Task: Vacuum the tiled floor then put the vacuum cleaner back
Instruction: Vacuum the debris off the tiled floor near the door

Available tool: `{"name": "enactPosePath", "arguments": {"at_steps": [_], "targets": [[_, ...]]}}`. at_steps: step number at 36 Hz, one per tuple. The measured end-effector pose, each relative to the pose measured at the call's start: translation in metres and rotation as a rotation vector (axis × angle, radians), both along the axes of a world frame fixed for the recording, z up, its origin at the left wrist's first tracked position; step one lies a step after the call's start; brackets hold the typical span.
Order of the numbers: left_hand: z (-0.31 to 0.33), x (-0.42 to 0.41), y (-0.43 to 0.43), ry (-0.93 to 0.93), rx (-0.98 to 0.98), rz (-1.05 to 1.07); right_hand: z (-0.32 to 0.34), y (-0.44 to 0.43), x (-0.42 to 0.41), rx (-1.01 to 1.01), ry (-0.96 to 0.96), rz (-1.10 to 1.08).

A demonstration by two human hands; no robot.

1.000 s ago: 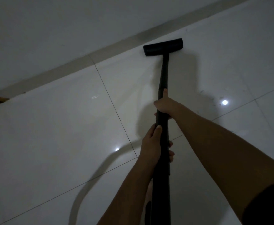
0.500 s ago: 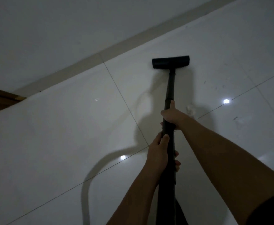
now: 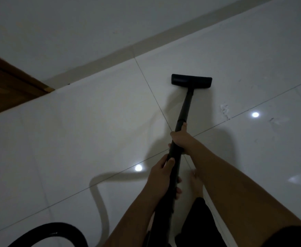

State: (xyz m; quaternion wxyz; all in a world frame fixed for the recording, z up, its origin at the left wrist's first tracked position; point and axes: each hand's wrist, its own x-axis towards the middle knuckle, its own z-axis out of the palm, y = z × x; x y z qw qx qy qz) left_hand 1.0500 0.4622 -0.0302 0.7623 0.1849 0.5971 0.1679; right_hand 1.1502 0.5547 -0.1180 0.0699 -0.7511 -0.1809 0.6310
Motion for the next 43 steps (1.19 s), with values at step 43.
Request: {"name": "enactPosePath", "arguments": {"at_steps": [43], "targets": [[-0.026,0.276,0.166,-0.071,0.006,-0.223,-0.021,0.137,0.300,0.159,-0.193,-0.281]]}}
